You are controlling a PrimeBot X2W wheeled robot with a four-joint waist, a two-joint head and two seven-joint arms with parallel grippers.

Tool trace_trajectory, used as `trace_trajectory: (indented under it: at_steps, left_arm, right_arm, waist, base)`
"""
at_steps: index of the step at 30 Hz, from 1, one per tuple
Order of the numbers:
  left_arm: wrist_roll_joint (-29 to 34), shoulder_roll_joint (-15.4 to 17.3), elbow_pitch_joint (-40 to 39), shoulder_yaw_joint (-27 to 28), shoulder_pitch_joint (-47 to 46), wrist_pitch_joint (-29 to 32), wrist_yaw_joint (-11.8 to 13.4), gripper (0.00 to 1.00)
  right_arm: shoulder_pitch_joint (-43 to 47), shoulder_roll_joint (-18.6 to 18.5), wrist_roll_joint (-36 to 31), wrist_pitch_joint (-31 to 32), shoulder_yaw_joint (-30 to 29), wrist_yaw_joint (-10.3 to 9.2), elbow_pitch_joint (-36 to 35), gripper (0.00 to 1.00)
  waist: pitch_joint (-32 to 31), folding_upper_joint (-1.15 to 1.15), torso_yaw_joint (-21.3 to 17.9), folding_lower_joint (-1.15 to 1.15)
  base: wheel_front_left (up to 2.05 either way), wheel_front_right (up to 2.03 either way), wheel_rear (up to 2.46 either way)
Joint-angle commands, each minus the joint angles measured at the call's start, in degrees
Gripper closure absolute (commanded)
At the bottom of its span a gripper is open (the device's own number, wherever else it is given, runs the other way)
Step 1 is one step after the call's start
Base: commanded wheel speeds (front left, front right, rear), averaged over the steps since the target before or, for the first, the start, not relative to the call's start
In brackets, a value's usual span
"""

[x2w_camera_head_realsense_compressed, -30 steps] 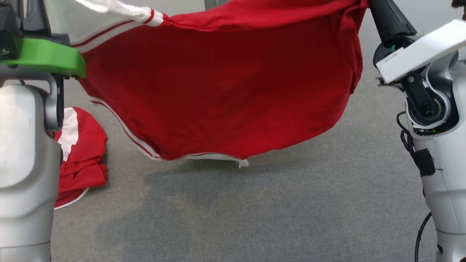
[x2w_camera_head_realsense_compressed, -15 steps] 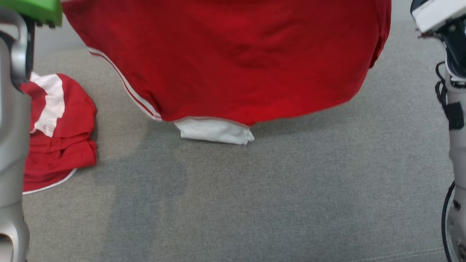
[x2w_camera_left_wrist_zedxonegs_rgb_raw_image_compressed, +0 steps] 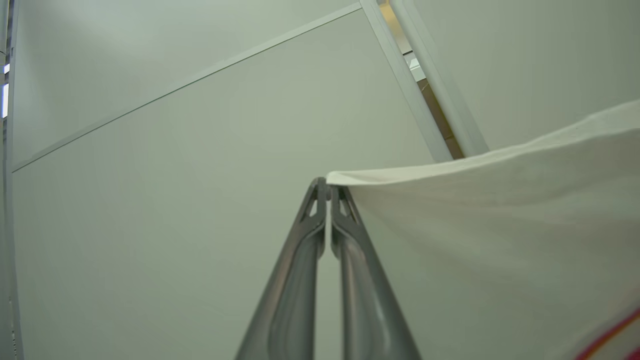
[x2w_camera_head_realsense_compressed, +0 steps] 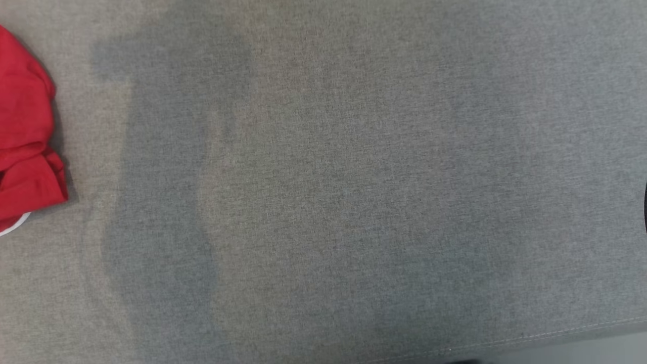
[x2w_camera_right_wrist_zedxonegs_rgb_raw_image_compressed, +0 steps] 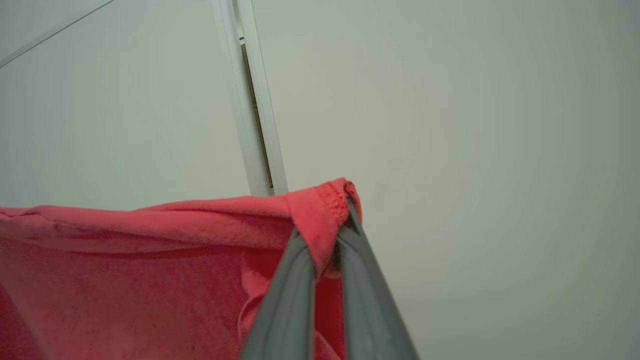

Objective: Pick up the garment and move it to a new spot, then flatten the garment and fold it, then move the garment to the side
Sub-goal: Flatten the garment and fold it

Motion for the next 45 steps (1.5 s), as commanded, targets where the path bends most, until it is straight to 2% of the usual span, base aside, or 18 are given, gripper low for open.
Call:
trace_trajectory:
  at_steps: [1, 5, 9, 15, 19, 25, 29, 34, 37, 42, 45]
  left_arm:
    - [-0.05, -0.62, 1.48, -0.12, -1.80, -0.72, 0.25, 1.00]
    - [-1.21, -3.12, 4.52, -0.43, -3.80, -1.90, 0.52, 1.00]
    - [-1.56, -5.21, 2.68, -1.71, 1.24, -1.96, -0.22, 1.00]
    - [-2.58, -6.24, -4.31, -2.52, 14.95, -1.93, 0.32, 1.00]
    - [-2.09, -4.90, -9.02, -3.51, 25.75, -1.95, -0.11, 1.00]
    - [-1.44, -1.38, -14.27, -4.76, 41.66, -1.95, -0.40, 1.00]
    - [-0.76, 1.77, -16.56, -5.57, 51.15, -1.95, -0.62, 1.00]
    - [-0.90, 4.87, -17.37, -6.52, 60.04, -1.95, -1.29, 1.00]
    - [-1.07, 6.10, -16.96, -7.55, 63.73, -1.95, -2.57, 1.00]
    - [-1.39, 6.81, -16.70, -9.91, 68.19, -1.95, -4.75, 1.00]
    - [-4.52, 5.73, -16.39, -10.51, 71.27, -1.94, -7.61, 1.00]
  right_arm:
    - [-1.81, -0.75, 0.66, -2.03, 0.98, 0.00, 1.66, 1.00]
    - [-3.41, -1.62, 3.26, -5.16, 4.34, 0.00, 5.65, 1.00]
    - [-0.35, -2.79, 5.61, -6.25, 7.69, 0.00, 7.18, 1.00]
    - [10.35, -4.51, 6.08, -6.37, 8.68, 0.00, 0.65, 1.00]
    - [18.86, -4.89, 6.82, -6.39, 8.02, 0.00, -1.65, 1.00]
    - [30.44, -5.91, 10.48, -6.39, 11.21, 0.00, -3.05, 1.00]
    - [35.54, -7.50, 13.86, -6.39, 17.27, 0.00, -3.80, 1.00]
    - [39.25, -10.81, 18.35, -5.94, 27.63, 0.00, -4.06, 1.00]
    - [40.45, -12.82, 20.18, -5.05, 32.43, 0.00, -1.98, 1.00]
    - [41.02, -14.73, 23.05, -3.35, 37.74, 0.00, 1.49, 1.00]
    - [40.94, -16.42, 24.13, -2.34, 40.69, -0.01, 2.82, 1.00]
  waist:
    - [6.12, 0.00, 0.34, -0.01]
    - [7.75, 0.00, 1.90, -0.01]
    - [9.15, 0.00, 3.46, -0.01]
    - [8.93, 0.00, 5.22, -0.01]
    - [6.82, 0.00, 5.79, -0.01]
    - [2.22, 0.00, 5.90, -0.01]
    - [-1.26, 0.00, 5.75, -0.01]
    - [-5.59, 0.00, 6.32, -0.01]
    - [-8.12, 0.00, 6.79, -0.01]
    - [-11.97, 0.00, 7.20, -0.01]
    - [-14.08, 0.00, 7.52, -0.01]
  base:
    - [0.00, 0.00, 0.00]
    - [0.00, 0.00, 0.00]
    - [0.00, 0.00, 0.00]
    - [0.00, 0.00, 0.00]
    - [0.00, 0.00, 0.00]
    - [0.00, 0.00, 0.00]
    - [0.00, 0.00, 0.00]
    - [0.00, 0.00, 0.00]
    - [0.00, 0.00, 0.00]
    - [0.00, 0.00, 0.00]
    - [0.00, 0.00, 0.00]
